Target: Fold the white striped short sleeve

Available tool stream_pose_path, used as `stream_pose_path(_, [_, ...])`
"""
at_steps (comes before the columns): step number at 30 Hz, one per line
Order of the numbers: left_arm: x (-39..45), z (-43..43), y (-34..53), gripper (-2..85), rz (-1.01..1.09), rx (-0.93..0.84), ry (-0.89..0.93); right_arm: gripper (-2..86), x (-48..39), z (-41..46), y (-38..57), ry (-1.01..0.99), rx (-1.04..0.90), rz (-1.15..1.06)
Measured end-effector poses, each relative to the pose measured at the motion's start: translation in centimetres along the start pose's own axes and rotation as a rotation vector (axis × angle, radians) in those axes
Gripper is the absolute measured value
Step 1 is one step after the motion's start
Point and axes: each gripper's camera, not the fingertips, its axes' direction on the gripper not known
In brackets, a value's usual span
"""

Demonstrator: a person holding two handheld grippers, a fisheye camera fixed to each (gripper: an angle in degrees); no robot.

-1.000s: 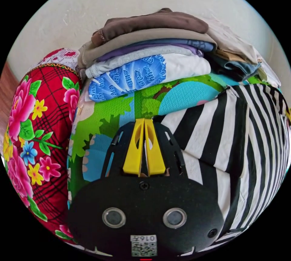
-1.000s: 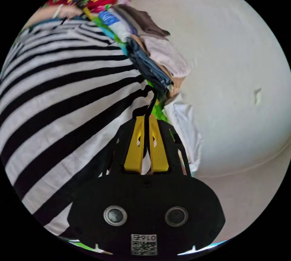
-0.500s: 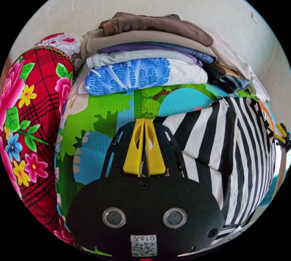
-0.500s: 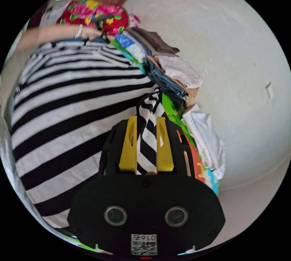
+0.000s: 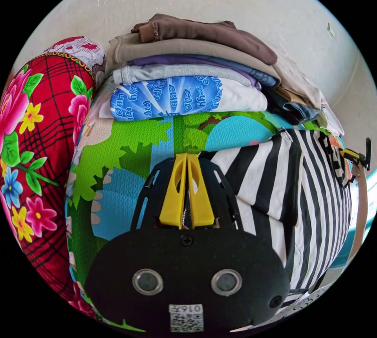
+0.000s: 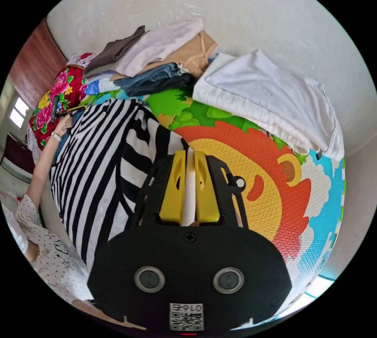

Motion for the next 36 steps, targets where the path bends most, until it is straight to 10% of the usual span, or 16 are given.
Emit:
stream_pose_path(5, [1.2, 0.1, -0.1, -1.0, 0.002, 0.001, -0.004, 4.7, -5.5, -3.5, 4.8, 0.169, 0.261, -0.349])
stream_pose_path(12, [3.9, 0.1, -0.3, -1.0, 0.013, 0.0, -0.026, 6.9, -12.1, -0.9, 11.1, 0.087, 0.048, -0.83])
stream_pose_path(22, [10.4, -4.4, 0.5, -0.4, -0.079, 0.249, -0.151, 7.7, -1.0, -0.3, 3.2, 0.078, 0.058, -0.26])
stream_pose_path(25, [19.8, -7.7, 0.5, 1.7, 0.192, 0.423, -0.145, 8.6, -0.4, 0.6, 3.1, 0.078, 0.05, -0.251])
stream_pose_path(30, [39.9, -7.5, -1.7, 6.7, 0.744, 0.268, 0.368, 8.3, 0.3, 1.7, 3.3, 0.128, 0.053, -0.215])
stream_pose_path(36, [57.3, -3.2, -3.7, 8.5, 1.049, 0.14, 0.304, 5.9, 0.0, 0.9, 3.7, 0.109, 0.018, -0.285])
